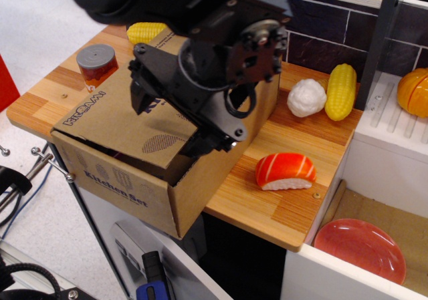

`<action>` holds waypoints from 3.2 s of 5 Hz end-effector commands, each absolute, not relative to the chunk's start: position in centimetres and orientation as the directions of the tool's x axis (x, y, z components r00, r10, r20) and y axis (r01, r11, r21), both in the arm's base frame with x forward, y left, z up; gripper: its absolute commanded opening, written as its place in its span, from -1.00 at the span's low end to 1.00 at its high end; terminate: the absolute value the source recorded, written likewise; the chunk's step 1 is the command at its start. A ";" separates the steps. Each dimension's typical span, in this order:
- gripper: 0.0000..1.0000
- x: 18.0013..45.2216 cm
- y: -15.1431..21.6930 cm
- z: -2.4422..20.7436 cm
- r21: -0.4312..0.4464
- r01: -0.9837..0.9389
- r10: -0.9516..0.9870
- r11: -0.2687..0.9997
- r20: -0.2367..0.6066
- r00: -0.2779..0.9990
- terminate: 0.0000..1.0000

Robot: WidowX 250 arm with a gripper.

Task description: Open brown1fbox flap

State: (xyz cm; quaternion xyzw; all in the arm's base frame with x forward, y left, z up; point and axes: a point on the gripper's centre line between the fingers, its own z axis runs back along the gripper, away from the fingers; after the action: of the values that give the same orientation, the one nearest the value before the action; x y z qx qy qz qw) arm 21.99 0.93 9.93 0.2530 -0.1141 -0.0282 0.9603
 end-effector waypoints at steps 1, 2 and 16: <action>1.00 22.3 1.2 10.6 0.571 -0.001 -0.157 0.821 0.228 0.961 -1.00; 1.00 22.3 1.1 11.5 0.644 0.001 -0.190 0.765 0.225 0.956 -1.00; 1.00 21.6 22.1 14.5 0.772 0.305 -0.646 0.557 0.173 0.743 -1.00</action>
State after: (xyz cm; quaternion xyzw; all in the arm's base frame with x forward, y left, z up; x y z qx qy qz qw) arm 21.15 21.52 12.86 0.3419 -0.2206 -0.2710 0.8724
